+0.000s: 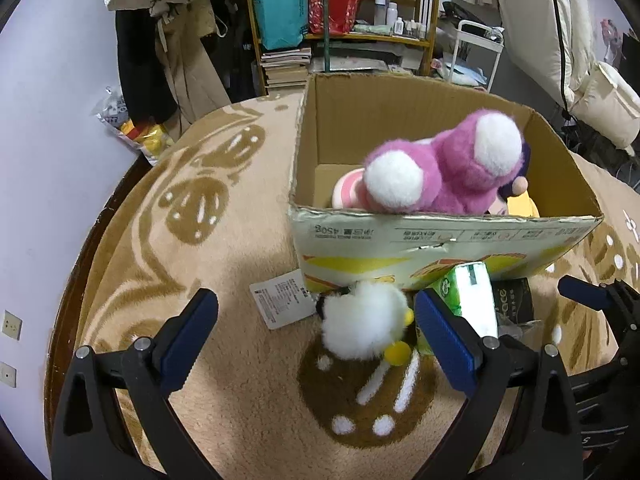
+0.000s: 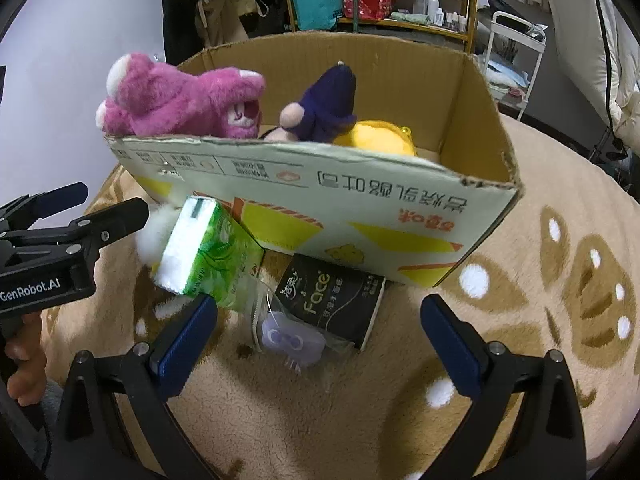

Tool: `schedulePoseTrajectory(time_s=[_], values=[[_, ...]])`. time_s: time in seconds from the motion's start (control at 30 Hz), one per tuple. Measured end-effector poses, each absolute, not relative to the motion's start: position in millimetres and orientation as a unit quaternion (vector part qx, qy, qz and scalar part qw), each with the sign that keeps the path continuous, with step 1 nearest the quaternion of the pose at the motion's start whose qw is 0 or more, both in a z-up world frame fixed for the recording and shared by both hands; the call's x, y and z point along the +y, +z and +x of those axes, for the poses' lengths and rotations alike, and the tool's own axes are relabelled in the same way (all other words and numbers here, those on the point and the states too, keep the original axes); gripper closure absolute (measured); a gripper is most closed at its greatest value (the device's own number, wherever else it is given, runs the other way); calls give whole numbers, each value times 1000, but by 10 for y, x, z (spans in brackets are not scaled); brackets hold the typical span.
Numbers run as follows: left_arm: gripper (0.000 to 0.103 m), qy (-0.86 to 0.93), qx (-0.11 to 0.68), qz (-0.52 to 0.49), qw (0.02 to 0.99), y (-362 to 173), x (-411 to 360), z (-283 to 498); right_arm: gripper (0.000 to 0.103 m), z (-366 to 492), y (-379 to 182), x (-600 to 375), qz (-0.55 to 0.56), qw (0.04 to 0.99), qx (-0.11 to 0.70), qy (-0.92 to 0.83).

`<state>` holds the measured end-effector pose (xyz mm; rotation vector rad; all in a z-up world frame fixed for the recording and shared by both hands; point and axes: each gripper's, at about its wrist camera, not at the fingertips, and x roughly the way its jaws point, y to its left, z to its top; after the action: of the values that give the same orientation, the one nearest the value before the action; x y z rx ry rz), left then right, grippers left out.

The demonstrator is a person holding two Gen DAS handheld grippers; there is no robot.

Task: Organize soft objects
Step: 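Lower both tools toward the chick plush and tissue packs beside the box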

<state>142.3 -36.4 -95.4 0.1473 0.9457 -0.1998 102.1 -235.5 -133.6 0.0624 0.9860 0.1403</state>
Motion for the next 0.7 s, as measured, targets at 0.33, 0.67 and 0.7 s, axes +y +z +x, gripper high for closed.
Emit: schedulePoseTrajectory(time_s=[0.33, 0.67, 0.7], values=[[5, -115, 472, 85, 870, -1077, -490, 1486, 0, 1134, -1482, -2258, 12, 863, 499, 70], [5, -124, 489, 100, 858, -1196, -567, 1539, 0, 1250, -1615, -2181, 2, 849, 525, 67], [5, -124, 491, 101, 857, -1208, -575, 1544, 0, 1260, -1623, -2176, 2, 848, 526, 68]])
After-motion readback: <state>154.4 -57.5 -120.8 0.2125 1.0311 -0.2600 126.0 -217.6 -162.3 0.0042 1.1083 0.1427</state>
